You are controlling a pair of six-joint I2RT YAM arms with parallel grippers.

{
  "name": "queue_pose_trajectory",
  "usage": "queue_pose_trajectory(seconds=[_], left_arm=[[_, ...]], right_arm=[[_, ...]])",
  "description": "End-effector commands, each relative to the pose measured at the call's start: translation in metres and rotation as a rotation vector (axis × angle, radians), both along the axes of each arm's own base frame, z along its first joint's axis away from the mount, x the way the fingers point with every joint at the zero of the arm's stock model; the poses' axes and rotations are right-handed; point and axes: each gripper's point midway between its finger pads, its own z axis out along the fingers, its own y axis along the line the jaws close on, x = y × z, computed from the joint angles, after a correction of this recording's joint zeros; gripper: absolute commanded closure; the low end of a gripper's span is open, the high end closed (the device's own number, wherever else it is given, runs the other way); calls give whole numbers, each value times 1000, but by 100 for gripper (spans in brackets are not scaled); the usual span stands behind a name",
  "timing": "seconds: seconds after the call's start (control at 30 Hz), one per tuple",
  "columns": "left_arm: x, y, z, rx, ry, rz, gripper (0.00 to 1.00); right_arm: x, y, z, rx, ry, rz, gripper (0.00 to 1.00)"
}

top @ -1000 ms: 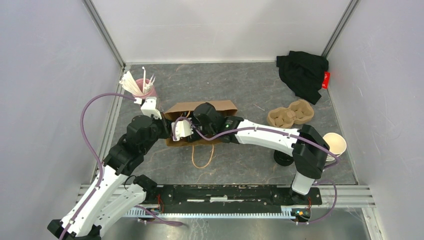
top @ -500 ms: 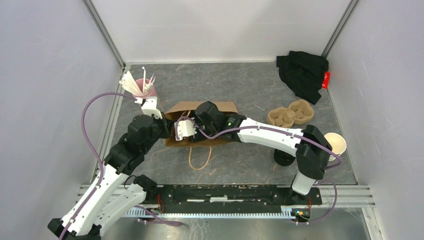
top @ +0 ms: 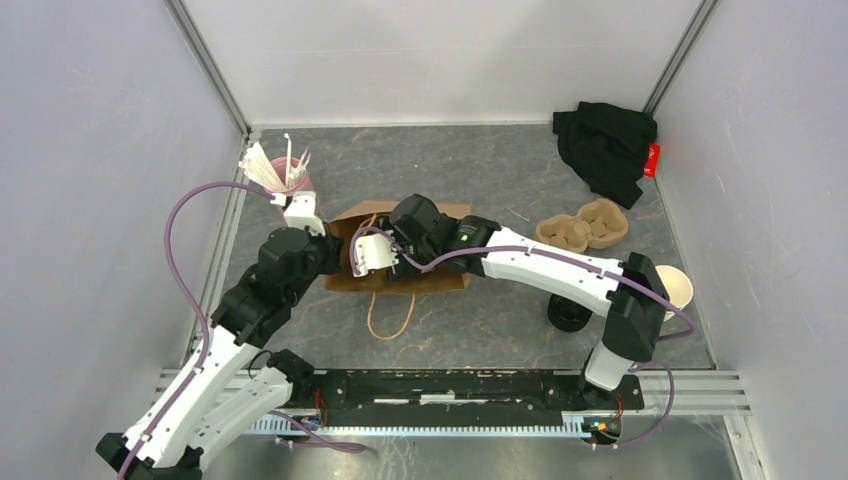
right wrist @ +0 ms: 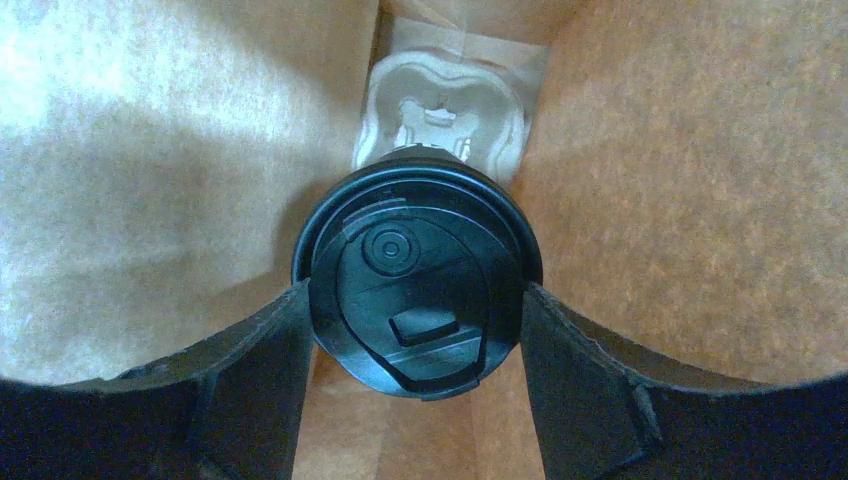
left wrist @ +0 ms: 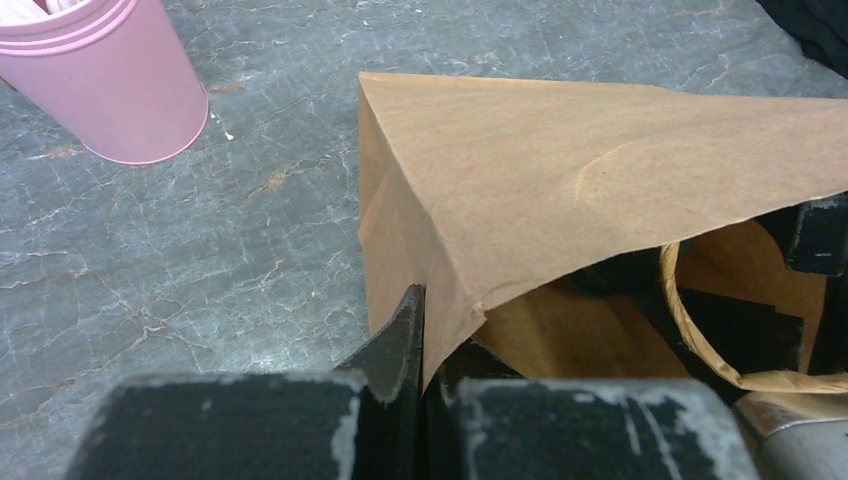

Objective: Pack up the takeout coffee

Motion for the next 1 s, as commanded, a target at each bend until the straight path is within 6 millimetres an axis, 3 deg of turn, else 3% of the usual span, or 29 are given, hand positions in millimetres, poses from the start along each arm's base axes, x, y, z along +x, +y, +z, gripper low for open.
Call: queue_pose_trajectory(seconds=[0.0,0.3,0.67,0.97], left_arm=[[4,0,4,31,-22,-15,98],[6,2,8,33,-33,-4,98],[-6,-2,7,31,-3,-58,98],[-10,-5,10,8,2,-74,98]], right_arm=[[5,-14,31,0,-63,-79,100],[18,-46,28,-118,-148,-155,100],[35,-45,11,-51,-141,-95,100],[45,-50,9,-41,-132,-78,100]])
